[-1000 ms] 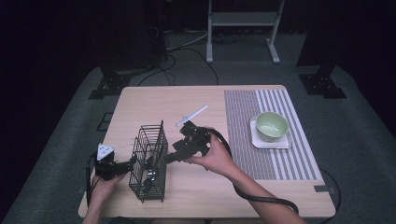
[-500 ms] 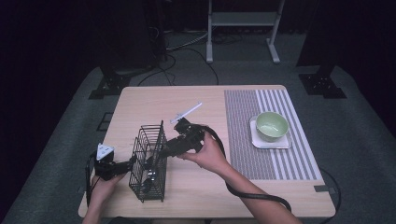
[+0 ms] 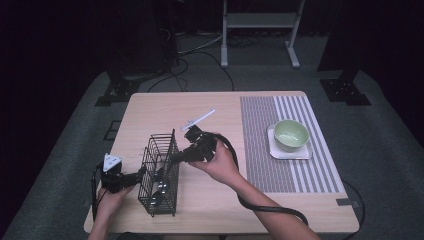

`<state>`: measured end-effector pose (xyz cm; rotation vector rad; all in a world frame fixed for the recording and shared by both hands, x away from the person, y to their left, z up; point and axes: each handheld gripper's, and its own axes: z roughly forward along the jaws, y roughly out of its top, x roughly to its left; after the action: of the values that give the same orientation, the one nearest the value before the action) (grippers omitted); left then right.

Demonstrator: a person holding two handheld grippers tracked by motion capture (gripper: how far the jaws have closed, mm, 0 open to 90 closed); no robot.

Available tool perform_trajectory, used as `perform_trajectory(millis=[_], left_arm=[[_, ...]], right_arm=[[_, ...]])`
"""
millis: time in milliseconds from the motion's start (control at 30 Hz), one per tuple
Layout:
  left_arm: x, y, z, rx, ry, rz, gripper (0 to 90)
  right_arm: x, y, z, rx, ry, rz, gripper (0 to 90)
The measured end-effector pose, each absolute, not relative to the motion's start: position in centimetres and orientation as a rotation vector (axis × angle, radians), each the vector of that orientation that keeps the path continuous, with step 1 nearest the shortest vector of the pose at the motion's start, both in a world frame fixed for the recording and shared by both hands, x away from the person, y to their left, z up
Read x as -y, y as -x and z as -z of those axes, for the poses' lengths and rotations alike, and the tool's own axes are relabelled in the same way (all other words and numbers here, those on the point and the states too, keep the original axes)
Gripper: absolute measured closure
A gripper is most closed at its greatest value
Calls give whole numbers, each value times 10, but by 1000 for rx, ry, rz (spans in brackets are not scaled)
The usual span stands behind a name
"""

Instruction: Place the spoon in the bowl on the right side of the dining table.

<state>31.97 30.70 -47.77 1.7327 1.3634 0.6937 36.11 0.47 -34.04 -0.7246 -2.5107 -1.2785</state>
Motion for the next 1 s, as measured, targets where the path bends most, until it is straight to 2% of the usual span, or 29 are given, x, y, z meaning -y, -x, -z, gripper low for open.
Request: perform_trajectory(millis=[1000], left_arm=[[-307,-320,478,-1368,-1730,-695,0]], right_arm=[[12,-361,314,2431,806,1386,888]])
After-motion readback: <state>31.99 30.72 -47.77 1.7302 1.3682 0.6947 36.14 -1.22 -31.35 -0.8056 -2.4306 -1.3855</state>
